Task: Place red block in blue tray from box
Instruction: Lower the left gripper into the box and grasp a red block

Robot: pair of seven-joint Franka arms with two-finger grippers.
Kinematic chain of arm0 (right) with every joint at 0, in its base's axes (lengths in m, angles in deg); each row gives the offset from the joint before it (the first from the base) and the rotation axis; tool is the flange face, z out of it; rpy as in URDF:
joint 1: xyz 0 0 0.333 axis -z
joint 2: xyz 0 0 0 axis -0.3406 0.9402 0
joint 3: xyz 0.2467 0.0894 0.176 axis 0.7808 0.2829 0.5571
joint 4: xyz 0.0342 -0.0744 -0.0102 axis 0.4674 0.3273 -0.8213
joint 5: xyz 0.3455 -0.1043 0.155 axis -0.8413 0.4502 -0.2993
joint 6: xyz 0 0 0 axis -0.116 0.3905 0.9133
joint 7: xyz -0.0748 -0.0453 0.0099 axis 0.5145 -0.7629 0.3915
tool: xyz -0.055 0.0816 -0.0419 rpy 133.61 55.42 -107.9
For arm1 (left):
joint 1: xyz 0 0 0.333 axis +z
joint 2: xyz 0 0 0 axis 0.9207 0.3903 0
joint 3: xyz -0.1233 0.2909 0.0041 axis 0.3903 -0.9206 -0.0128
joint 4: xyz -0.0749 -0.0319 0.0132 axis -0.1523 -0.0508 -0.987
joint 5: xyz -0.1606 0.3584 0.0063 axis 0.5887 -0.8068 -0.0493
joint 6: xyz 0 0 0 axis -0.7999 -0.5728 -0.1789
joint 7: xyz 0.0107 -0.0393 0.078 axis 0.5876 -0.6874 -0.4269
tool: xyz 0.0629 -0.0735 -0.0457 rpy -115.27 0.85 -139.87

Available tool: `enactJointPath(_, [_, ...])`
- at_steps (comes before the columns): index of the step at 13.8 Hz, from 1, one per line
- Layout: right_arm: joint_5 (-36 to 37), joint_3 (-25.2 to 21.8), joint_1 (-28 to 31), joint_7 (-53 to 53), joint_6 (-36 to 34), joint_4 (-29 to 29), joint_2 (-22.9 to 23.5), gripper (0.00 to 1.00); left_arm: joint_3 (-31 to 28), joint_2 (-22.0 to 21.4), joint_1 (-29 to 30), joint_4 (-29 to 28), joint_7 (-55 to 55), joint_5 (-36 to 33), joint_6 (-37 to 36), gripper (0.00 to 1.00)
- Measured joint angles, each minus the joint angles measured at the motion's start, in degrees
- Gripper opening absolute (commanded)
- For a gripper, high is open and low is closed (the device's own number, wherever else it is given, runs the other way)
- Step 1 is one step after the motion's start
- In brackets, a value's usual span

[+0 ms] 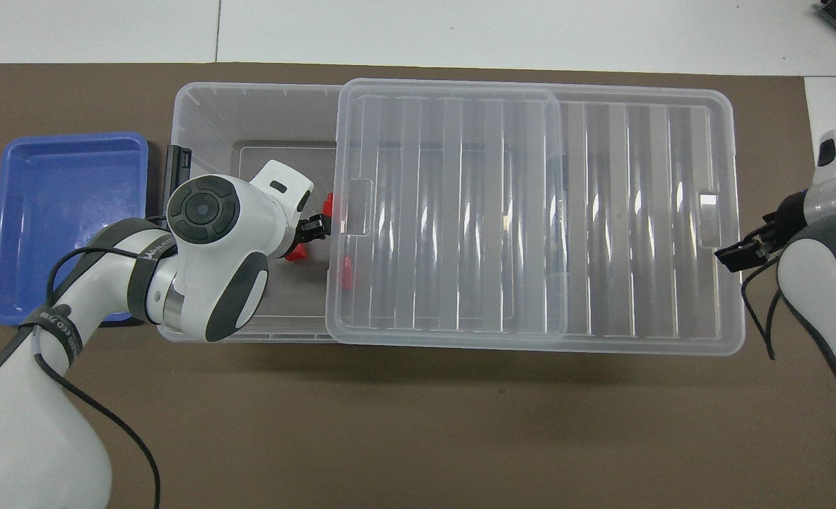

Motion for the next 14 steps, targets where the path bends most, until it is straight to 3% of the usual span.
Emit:
enactJointPath(7, [0.0,0.0,0.2,0.1,-0.1,-0.2,-0.5,1.00,-0.4,0.1,0.1,-2.4,0.0,-2.7,3.1,0.95])
enactJointPath(10, [0.0,0.0,0.1,-3.1,-2.7,-0.3,-2.6,1.00,-0.4,0.6,0.1,-4.8,0.0,-3.1,6.6,0.89])
enactJointPath(14, [-0.2,0.8,-0.7,-16.8,-8.5,-0.4,-7.6,1.00,-0.4,0.7,0.1,-5.0,0.0,-3.1,7.0,0.30])
